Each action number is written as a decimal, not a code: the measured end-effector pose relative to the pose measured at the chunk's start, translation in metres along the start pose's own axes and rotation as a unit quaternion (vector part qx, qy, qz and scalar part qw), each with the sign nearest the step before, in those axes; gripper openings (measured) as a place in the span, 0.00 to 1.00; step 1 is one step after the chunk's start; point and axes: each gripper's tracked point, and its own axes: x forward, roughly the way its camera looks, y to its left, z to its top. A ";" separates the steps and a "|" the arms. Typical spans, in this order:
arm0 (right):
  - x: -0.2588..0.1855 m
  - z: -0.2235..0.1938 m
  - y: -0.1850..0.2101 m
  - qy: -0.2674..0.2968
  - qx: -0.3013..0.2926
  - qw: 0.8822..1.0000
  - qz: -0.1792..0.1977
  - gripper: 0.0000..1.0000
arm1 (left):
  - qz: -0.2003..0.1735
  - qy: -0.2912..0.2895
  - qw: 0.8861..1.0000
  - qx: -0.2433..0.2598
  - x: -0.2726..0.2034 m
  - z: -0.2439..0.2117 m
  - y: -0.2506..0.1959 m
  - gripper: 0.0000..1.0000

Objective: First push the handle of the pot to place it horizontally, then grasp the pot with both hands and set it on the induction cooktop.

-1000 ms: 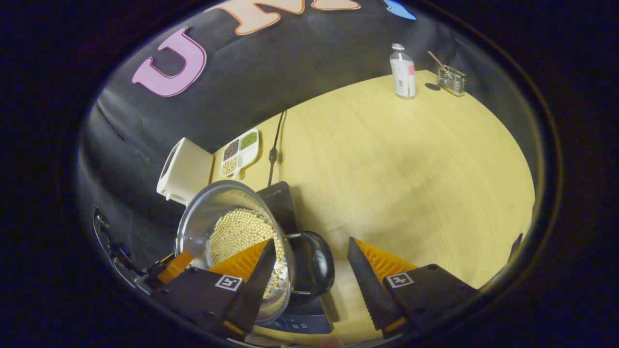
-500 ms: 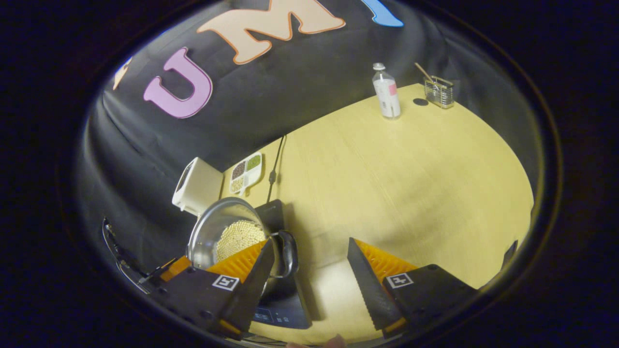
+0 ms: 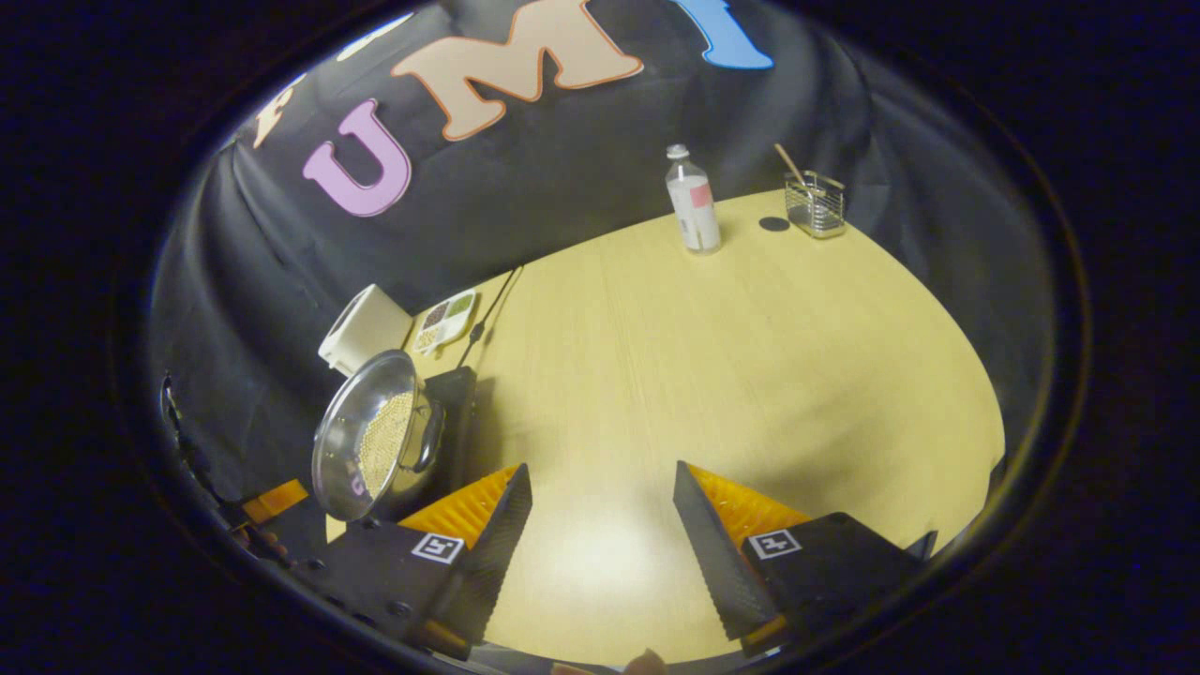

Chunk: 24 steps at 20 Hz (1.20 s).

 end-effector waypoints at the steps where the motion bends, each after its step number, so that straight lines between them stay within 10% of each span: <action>1: -0.006 -0.002 -0.009 -0.003 -0.001 1.000 0.001 0.89 | -0.009 0.006 1.000 0.006 -0.010 -0.008 -0.017 0.93; 10: -0.114 0.084 -0.008 -0.232 -0.106 0.967 0.004 0.88 | -0.085 -0.091 0.991 0.041 -0.076 0.050 -0.115 0.91; 18: -0.267 0.171 0.074 -0.382 -0.148 0.912 -0.005 0.88 | -0.126 -0.304 0.942 0.069 -0.176 0.157 -0.126 0.90; 24: -0.334 0.152 0.075 -0.417 -0.168 0.892 -0.044 0.89 | -0.173 -0.320 0.928 0.074 -0.201 0.151 -0.125 0.87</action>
